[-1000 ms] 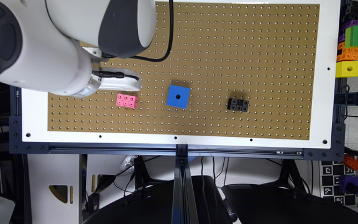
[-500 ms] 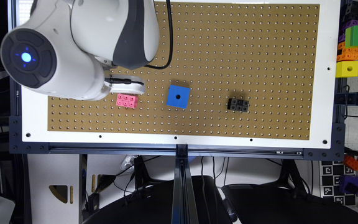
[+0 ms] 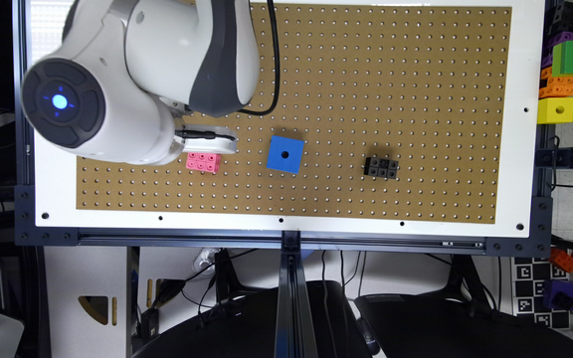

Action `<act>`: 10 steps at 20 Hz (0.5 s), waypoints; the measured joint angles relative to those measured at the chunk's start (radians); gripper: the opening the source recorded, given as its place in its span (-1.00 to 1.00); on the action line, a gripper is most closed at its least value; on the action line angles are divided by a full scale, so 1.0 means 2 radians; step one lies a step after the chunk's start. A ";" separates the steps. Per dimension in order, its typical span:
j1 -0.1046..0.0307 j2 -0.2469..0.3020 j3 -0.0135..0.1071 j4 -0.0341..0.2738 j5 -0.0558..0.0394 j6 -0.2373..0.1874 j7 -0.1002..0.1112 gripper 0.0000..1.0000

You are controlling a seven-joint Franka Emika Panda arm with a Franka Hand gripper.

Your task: Pick up pink block.

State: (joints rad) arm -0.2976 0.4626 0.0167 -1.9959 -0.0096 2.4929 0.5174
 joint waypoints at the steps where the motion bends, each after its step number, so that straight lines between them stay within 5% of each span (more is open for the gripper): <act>1: 0.000 0.002 0.000 0.001 0.0000 0.001 0.000 1.00; 10: 0.001 0.036 0.007 0.032 0.0002 0.008 0.001 1.00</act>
State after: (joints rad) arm -0.2962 0.5343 0.0298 -1.9314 -0.0093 2.5094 0.5188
